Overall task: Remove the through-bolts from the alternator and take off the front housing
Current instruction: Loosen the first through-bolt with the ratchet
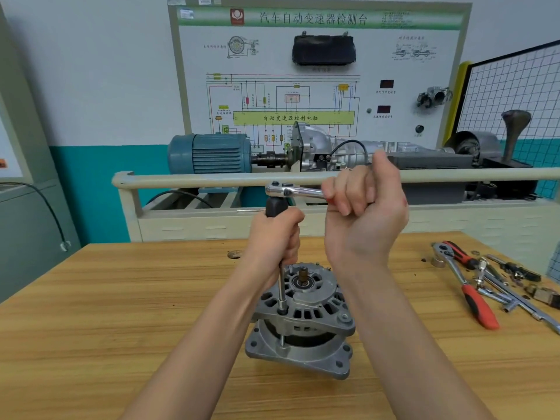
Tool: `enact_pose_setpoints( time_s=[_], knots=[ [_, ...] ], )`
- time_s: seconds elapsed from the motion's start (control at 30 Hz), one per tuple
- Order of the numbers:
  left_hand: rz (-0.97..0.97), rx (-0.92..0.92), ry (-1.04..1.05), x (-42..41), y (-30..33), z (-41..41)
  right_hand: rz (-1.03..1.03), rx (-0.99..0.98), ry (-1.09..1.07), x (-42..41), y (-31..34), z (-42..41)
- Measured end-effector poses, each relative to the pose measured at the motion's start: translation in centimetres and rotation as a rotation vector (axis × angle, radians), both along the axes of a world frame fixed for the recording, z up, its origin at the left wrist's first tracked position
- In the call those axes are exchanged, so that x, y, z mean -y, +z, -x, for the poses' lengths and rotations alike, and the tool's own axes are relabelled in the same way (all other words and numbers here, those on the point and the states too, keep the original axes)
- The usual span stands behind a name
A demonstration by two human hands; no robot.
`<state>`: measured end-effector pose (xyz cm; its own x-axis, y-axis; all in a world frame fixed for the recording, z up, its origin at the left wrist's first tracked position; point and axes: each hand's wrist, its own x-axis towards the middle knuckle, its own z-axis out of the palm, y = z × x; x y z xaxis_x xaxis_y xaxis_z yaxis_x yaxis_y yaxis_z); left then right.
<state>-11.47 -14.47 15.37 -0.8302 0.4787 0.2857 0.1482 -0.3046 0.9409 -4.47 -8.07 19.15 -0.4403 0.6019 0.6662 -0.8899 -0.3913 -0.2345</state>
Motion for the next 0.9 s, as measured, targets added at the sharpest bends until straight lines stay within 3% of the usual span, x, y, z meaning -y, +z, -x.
enact_pose_setpoints(
  time_s=[0.1,0.2,0.53,0.63,0.73,0.9],
  knots=[
    [-0.009,-0.004,0.065,0.0,-0.1,-0.4,-0.178,-0.134,-0.266,2.1,-0.8,-0.3],
    [-0.018,-0.031,0.083,0.0,-0.1,-0.4,-0.205,-0.148,-0.26,1.9,-0.8,-0.4],
    [-0.016,-0.157,-0.327,2.1,0.7,0.4,0.228,0.127,0.625,-4.1,1.0,2.7],
    [-0.006,-0.107,-0.453,1.8,1.2,0.3,0.332,0.15,0.759,-4.8,1.0,3.8],
    [0.017,-0.065,-0.383,1.4,0.9,0.4,0.34,0.14,0.709,-4.7,0.8,3.6],
    [-0.045,-0.061,-0.179,1.1,0.5,0.4,0.144,0.071,0.446,-3.1,0.3,1.1]
  ],
)
